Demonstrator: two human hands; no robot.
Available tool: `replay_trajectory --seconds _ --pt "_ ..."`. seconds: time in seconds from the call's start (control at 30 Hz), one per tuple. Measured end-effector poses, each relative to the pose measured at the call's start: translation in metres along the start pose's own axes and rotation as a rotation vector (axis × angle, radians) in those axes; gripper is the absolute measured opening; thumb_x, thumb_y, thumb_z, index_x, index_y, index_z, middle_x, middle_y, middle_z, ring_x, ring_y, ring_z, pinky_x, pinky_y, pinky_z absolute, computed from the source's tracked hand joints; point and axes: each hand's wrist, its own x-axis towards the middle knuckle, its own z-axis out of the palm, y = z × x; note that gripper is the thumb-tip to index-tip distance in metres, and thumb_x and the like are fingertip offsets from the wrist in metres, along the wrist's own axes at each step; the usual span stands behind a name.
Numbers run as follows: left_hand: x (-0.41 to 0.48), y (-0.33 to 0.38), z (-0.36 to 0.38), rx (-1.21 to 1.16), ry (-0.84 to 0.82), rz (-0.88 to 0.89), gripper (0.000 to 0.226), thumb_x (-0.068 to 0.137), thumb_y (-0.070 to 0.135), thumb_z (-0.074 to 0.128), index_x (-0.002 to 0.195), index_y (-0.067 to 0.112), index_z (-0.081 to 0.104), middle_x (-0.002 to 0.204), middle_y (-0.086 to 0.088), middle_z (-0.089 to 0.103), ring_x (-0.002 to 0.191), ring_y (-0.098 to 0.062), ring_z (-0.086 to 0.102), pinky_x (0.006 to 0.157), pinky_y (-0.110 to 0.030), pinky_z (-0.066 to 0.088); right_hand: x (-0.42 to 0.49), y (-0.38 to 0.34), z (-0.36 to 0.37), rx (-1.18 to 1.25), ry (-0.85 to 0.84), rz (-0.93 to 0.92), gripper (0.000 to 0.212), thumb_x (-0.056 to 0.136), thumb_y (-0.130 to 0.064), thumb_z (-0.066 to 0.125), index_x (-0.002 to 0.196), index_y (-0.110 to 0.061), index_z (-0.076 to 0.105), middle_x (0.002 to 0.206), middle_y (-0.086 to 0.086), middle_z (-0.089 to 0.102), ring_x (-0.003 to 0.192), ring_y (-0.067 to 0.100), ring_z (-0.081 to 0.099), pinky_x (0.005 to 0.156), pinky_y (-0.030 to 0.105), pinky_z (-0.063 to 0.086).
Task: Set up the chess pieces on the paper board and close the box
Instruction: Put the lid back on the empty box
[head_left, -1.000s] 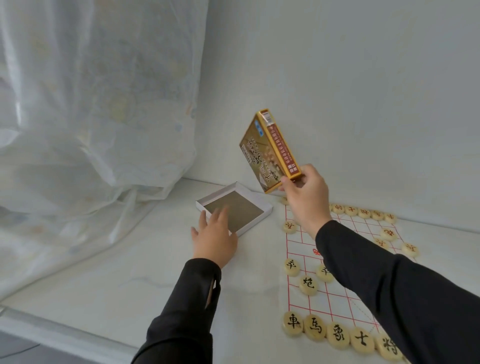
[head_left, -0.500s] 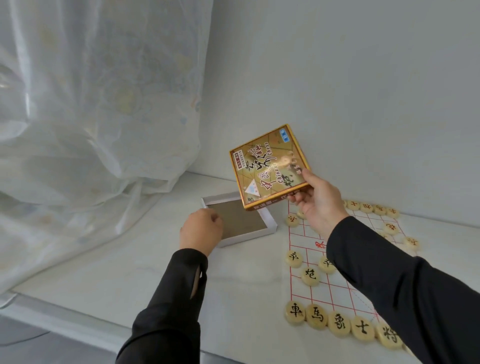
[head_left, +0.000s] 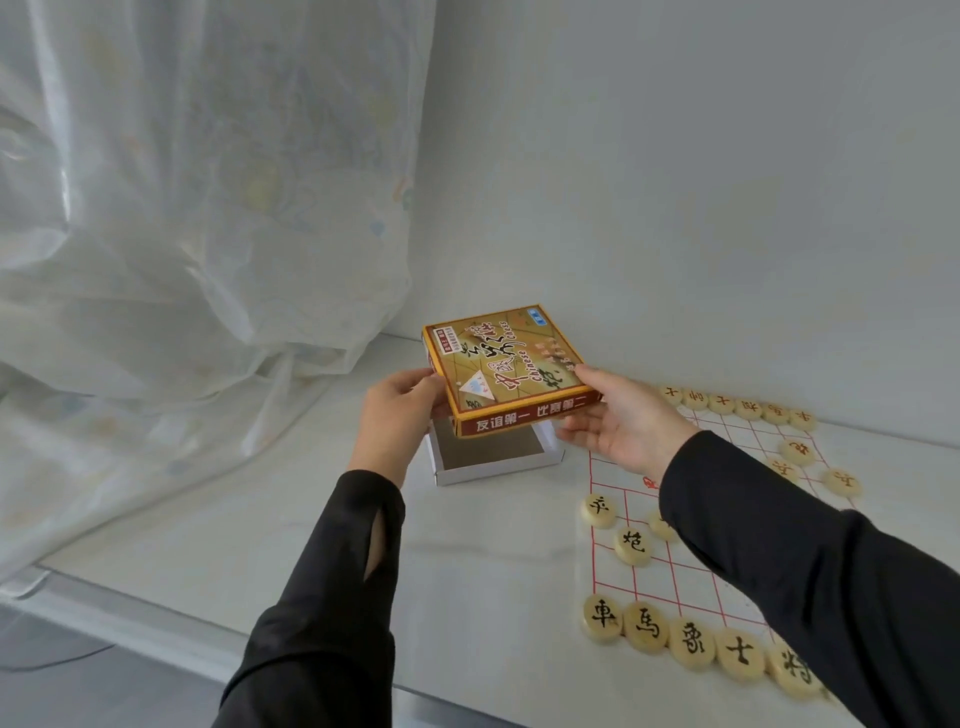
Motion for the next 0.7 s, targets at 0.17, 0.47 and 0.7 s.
replay_trajectory --seconds 0.17,0.47,0.7 --pt "0.005 -0.008 -0.005 0.232 0.047 0.017 0.034 0.093 0.03 0.053 0.121 0.012 0.059 0.096 -0.002 0.068 0.067 -0.002 0.059 0.052 -0.014 0.039 0.007 0.008 -0.004 -0.651 0.086 -0.163 0.035 0.092 -0.041 0.053 0.095 -0.008 0.064 0.081 0.007 0.061 0.067 0.019 0.055 0.051 0.026 0.045" --pt "0.013 -0.028 -0.006 0.563 0.056 -0.09 0.048 0.096 0.026 0.043 0.142 0.012 0.036 0.14 -0.01 0.046 0.125 -0.025 0.046 0.1 -0.032 0.038 0.034 0.013 0.008 -0.958 0.001 -0.205 0.043 0.094 -0.03 0.043 0.099 0.009 0.06 0.104 0.028 0.062 0.082 0.027 0.057 0.073 0.035 0.042" --pt "0.02 -0.028 -0.006 0.187 0.002 -0.222 0.054 0.096 0.029 0.045 0.145 0.018 0.026 0.137 -0.011 0.048 0.118 -0.027 0.052 0.097 -0.044 0.047 0.043 0.006 0.012 -0.48 -0.137 0.033 0.048 0.1 -0.042 0.036 0.138 -0.014 0.037 0.113 0.007 0.055 0.117 0.022 0.048 0.114 0.037 0.027"
